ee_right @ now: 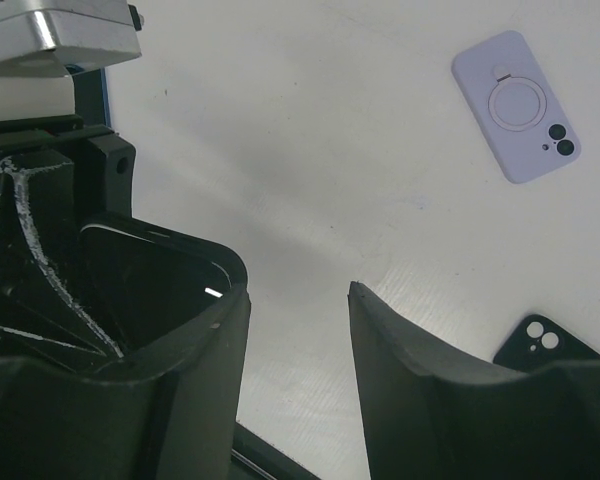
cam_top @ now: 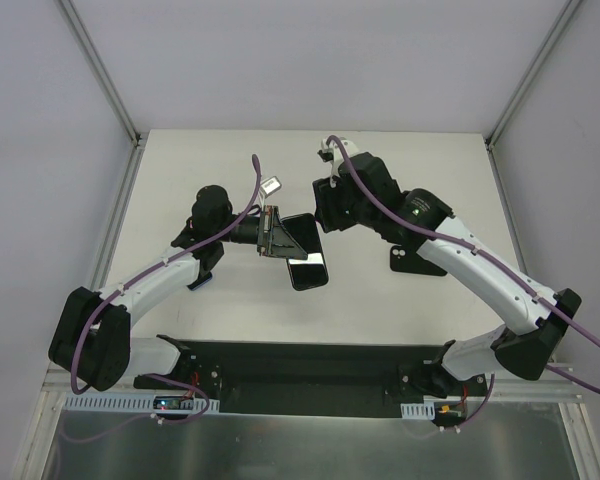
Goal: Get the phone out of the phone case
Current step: Remove the phone case from the phone.
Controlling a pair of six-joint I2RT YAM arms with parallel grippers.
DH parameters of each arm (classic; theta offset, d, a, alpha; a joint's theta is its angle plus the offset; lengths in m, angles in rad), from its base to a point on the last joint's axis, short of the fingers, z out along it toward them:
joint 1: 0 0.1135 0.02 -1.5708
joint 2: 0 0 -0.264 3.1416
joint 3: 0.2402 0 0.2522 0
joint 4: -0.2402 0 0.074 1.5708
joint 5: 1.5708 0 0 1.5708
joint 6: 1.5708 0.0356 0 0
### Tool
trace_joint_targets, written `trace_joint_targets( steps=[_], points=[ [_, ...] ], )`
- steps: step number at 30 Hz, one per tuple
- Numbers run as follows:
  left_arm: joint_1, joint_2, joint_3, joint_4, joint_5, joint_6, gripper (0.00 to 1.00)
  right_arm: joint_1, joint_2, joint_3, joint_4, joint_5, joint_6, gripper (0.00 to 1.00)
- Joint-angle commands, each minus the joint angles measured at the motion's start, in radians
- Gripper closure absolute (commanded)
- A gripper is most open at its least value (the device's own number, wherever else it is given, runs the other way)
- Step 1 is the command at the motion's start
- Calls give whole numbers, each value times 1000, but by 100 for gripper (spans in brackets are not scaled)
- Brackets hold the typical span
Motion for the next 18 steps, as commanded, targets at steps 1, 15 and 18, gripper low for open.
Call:
trace_joint_targets(
  steps=[1,15,18],
  points=[
    [-10,-14,29,76,26,18,100,16,-28,38,15,-13,-3,52],
    [-10,-19,28,76,26,18,100,17,1,37,10,1,-6,53],
    [-10,-24,26,76,27,18,100,17,15,32,9,28,-9,53]
  ],
)
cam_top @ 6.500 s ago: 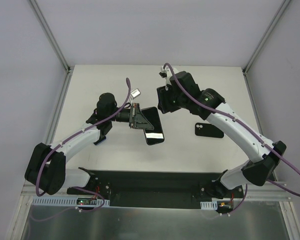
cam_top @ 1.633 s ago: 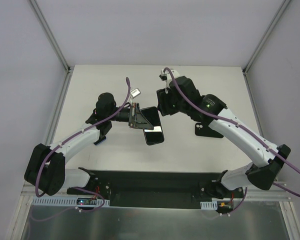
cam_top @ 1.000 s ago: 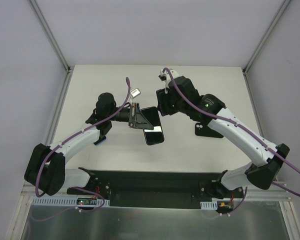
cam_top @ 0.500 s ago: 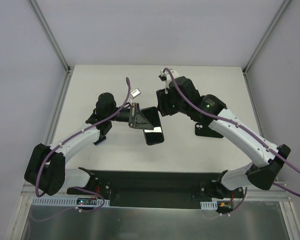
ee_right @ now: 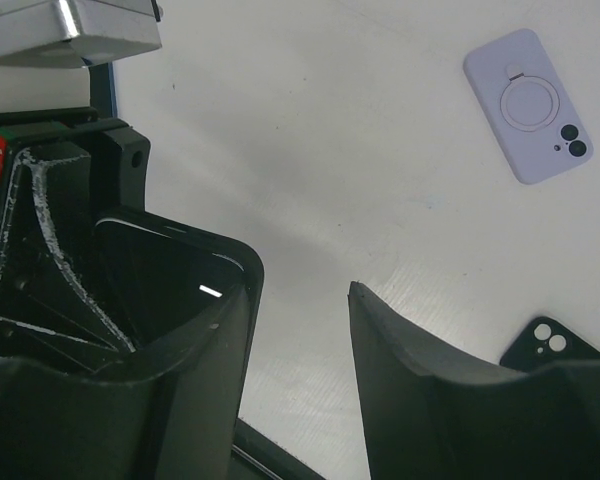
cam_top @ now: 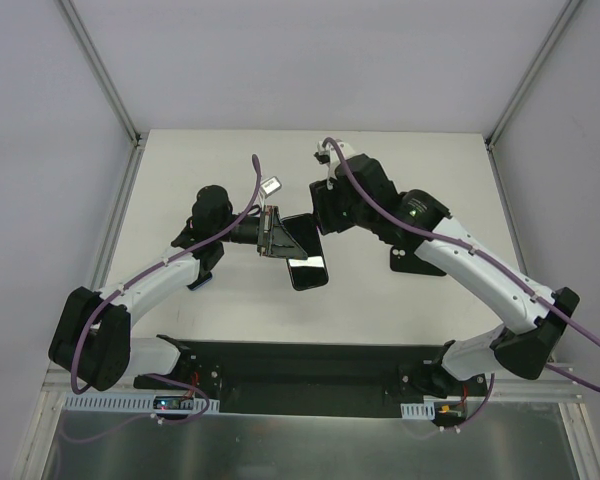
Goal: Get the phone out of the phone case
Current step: Remove the phone case from the phone.
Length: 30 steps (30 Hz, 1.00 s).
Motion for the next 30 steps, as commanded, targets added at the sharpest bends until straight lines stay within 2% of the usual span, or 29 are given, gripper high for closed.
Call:
trace_joint_targets(
  steps=[1,8,16,21,27,30],
  points=[
    [-10,-25,24,79,28,19,100,5,16,31,7,44,-8,53],
    [-10,-36,24,77,28,19,100,5,26,23,-10,156,-19,53],
    [-10,-53,35,77,32,16,100,5,75,8,-4,176,-22,53],
    [-10,-73,32,76,35,13,100,10,102,3,-12,265,-45,53],
    [-10,-91,37,76,42,11,100,10,147,-6,-6,249,-49,53],
    [-8,-108,38,76,45,13,100,-8,161,-14,5,179,-36,53]
  ],
)
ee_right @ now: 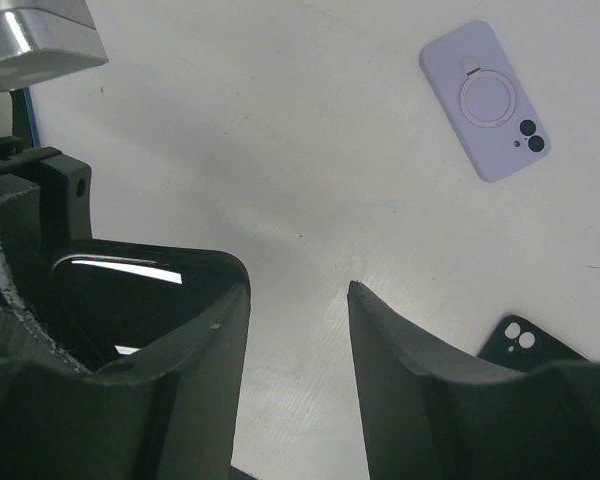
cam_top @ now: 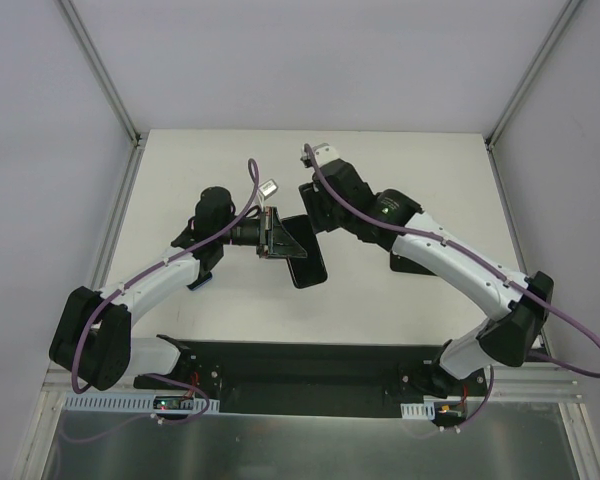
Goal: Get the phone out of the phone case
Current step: Remove the phone case from the phone.
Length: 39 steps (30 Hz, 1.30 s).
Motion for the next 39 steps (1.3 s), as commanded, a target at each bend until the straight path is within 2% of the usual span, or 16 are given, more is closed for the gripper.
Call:
trace_joint_targets(
  steps=[1,10,14,18,21,22,25,28,33,39],
  points=[
    [-13,-113,42,185,143,23,100,-53,61,-24,-12,-28,-17,53],
    [-11,-169,46,185,155,41,100,-167,78,-83,57,-408,27,53],
    [-13,-186,55,185,160,43,100,-179,101,-106,65,-441,55,53],
    [-13,-205,63,185,165,46,100,-219,119,-144,105,-553,95,55],
    [-13,-220,63,185,166,52,100,-271,128,-198,180,-717,168,60],
    [-13,-223,62,185,165,52,100,-300,131,-234,252,-828,194,62],
    [-13,-235,62,185,165,53,100,-334,144,-290,416,-1012,312,69],
    [-13,-240,63,188,163,55,100,-339,154,-333,553,-1128,414,75],
    [-13,-238,63,188,165,57,100,-339,136,-373,679,-1193,504,79],
    [-13,-246,60,190,169,63,100,-357,64,-382,642,-1142,494,76]
  ],
)
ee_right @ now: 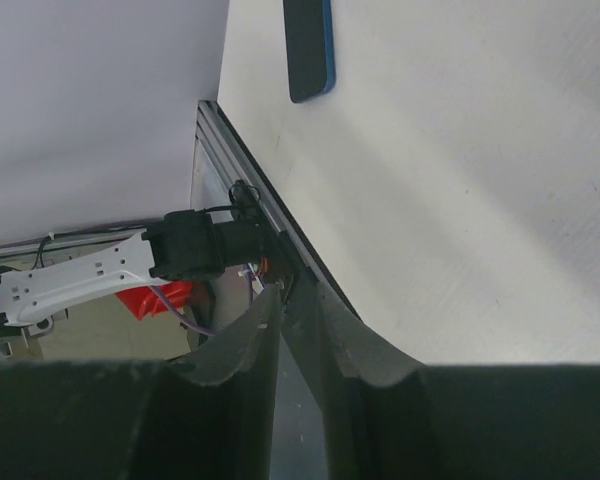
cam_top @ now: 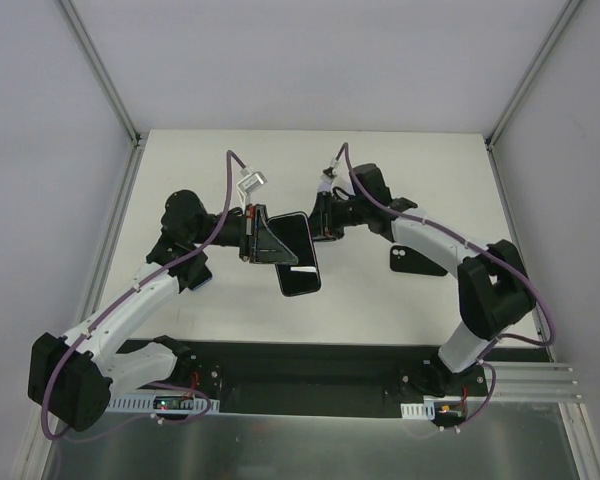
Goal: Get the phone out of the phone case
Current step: Remove the phone case from the phone.
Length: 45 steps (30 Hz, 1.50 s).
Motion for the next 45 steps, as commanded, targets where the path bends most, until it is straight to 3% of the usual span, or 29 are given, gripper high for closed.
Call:
trace_joint_targets(
  steps=[1,6,12,24,33,45],
  points=[
    [-3,-15,23,85,33,31,100,-18,-116,24,23,6,-8,75],
    [-3,-10,8,82,46,57,100,-20,-256,107,-228,190,-140,63],
    [-3,-5,-9,40,81,164,100,-20,-412,205,-377,425,-204,52],
    [-5,15,18,-82,185,355,100,48,-468,262,-430,329,-250,48],
    [-5,27,37,-109,187,369,100,144,-461,289,-492,381,-344,48],
    [-3,25,43,-136,187,385,100,186,-448,299,-511,409,-370,48]
  ],
)
